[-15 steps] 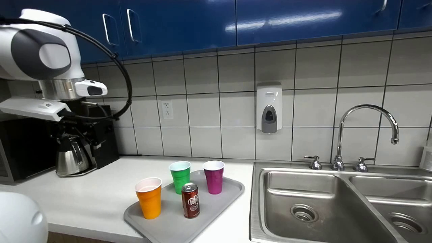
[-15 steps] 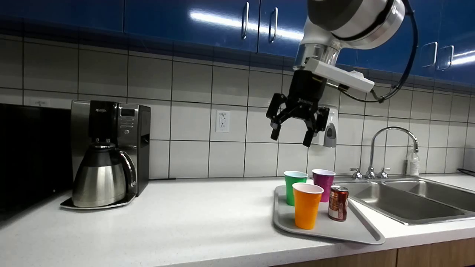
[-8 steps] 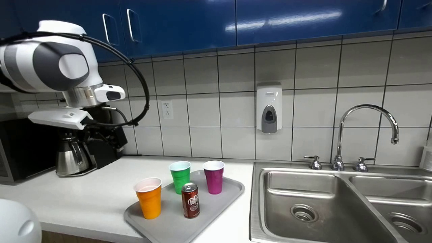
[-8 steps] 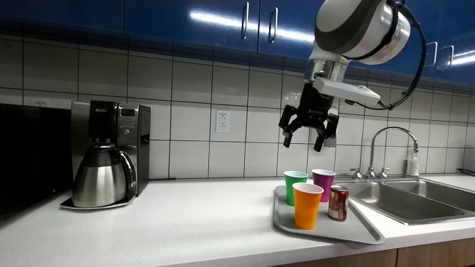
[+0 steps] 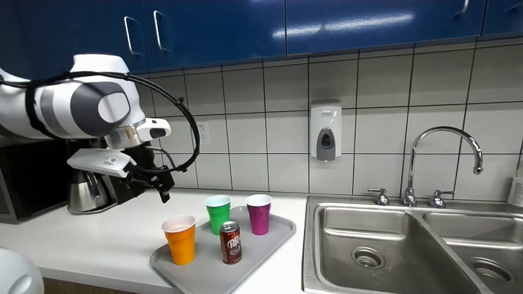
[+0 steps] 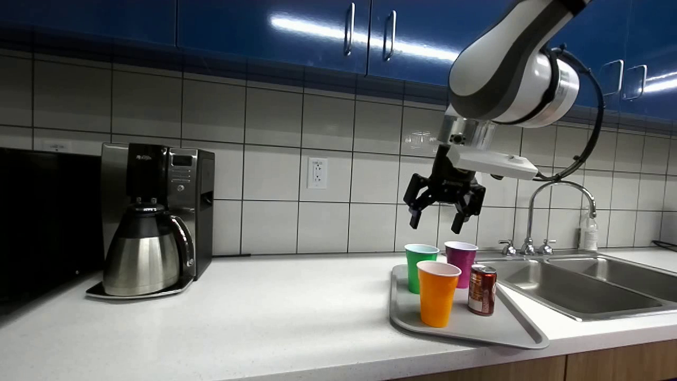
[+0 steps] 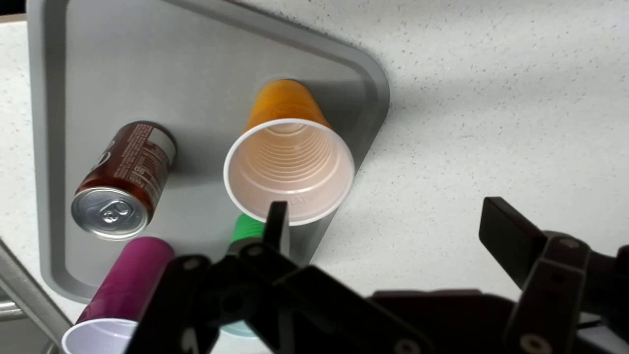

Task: Remove the cups from the grey tray.

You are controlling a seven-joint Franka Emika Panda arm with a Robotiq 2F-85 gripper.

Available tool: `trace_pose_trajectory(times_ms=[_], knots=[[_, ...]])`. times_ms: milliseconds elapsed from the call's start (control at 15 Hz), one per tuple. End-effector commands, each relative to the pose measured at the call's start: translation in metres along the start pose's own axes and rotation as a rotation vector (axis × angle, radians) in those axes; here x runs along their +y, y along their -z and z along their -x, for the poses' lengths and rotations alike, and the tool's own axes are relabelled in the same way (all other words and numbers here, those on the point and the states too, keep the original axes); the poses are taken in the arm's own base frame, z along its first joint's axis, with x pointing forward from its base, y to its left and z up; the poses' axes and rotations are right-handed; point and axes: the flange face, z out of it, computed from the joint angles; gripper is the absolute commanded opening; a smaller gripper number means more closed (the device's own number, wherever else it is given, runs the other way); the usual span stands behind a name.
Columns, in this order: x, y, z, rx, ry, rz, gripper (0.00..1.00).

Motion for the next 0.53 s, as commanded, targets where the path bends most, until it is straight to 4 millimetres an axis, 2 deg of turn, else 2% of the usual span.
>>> trace_pose_trajectory(times_ms=[0, 467], knots=[[0.008, -0.023, -0.005, 0.007, -0.019, 0.025, 1.0], [0.007, -0.068, -0.011, -0.03, -0.03, 0.043, 1.0]])
